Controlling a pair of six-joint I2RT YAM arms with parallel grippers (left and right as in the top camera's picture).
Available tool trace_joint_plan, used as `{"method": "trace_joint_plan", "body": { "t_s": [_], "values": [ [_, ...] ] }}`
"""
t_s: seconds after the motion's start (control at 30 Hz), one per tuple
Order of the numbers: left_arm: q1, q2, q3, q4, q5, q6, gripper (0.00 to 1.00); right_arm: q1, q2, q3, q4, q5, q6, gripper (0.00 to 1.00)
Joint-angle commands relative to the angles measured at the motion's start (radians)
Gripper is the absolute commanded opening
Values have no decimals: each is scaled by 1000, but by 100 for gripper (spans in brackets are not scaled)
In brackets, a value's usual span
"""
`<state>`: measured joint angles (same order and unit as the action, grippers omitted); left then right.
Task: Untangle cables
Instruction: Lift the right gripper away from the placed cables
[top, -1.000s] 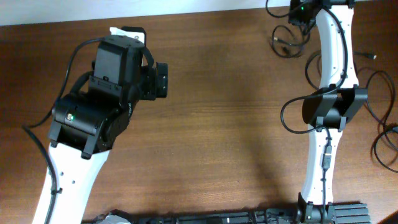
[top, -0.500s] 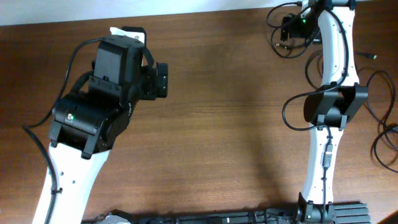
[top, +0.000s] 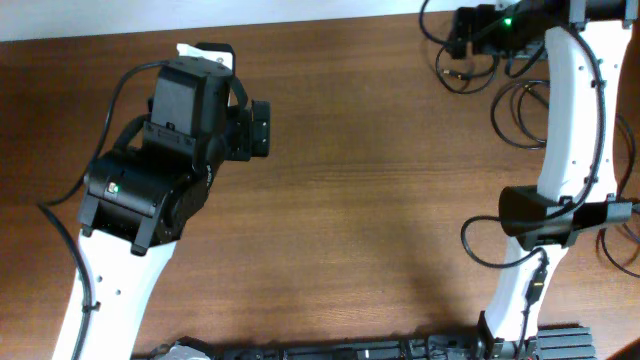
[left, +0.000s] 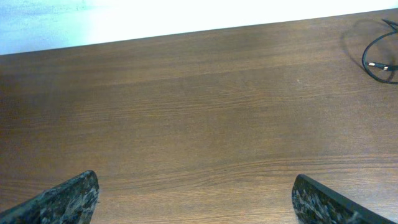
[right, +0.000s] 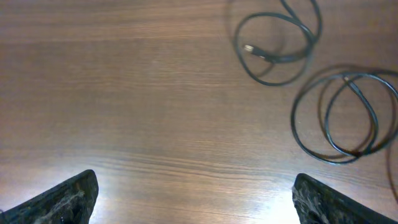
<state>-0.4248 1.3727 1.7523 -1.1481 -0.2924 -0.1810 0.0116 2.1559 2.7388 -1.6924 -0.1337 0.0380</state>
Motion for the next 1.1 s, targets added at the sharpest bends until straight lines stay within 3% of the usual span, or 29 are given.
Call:
{"method": "trace_joint_plan", "body": {
  "t_s": [0.0, 0.2, 0.67, 1.07],
  "values": [
    [4, -2, 11, 1, -3, -13, 99, 54, -65, 3, -6, 33, -14, 99],
    [4, -2, 11, 1, -3, -13, 99, 120, -146, -70, -6, 68, -10, 98],
    [4, -2, 11, 2, -3, -13, 99, 166, -417, -665, -6, 66, -3, 99],
    [4, -2, 11, 2, -3, -12, 99, 166, -415, -830, -3, 32, -3, 99]
  ]
}}
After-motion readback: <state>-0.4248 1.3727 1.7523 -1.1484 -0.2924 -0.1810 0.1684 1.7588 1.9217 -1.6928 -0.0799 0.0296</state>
